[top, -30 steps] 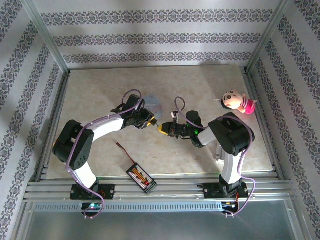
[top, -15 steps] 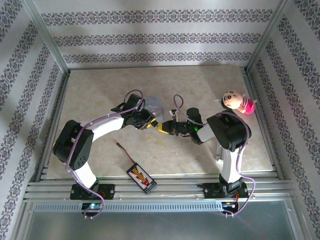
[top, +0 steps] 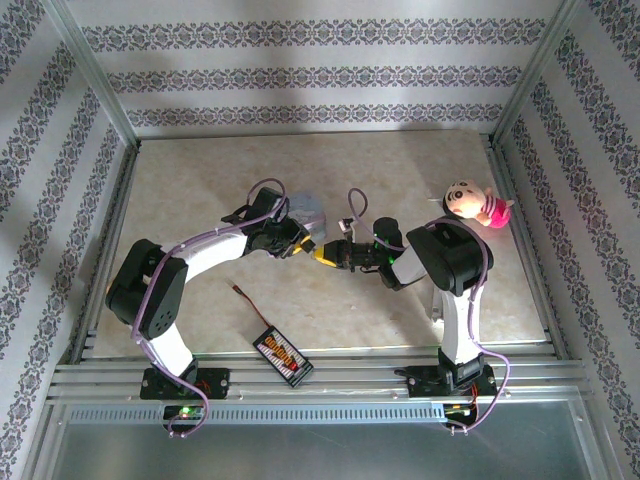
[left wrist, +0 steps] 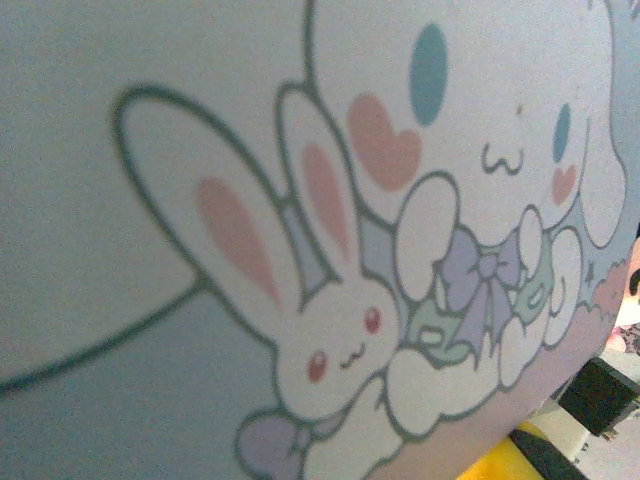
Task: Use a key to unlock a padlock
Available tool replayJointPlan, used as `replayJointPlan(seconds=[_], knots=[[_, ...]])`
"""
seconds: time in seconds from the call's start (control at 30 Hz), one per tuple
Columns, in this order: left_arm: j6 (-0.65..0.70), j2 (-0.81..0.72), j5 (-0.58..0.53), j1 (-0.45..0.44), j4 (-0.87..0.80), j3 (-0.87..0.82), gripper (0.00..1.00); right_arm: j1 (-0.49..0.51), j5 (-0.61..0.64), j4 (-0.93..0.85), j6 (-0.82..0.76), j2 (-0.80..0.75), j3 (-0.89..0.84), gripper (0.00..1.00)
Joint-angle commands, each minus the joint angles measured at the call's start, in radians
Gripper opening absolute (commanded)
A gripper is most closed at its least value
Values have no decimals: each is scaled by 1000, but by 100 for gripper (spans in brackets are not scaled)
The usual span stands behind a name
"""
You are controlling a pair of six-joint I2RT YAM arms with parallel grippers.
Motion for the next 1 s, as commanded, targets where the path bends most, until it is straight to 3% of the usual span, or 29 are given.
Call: replayJointPlan(seconds=[0.0,0.47,0.97], knots=[[2,10,145,-31,-7,-30,0,-8,183,131,29,-1,34,0],[8,29,142,-32,88,-36,0,8,236,159,168,45,18,0],[-8,29,186,-32,236,-84,0,-1,257,159,438,50,67,0]])
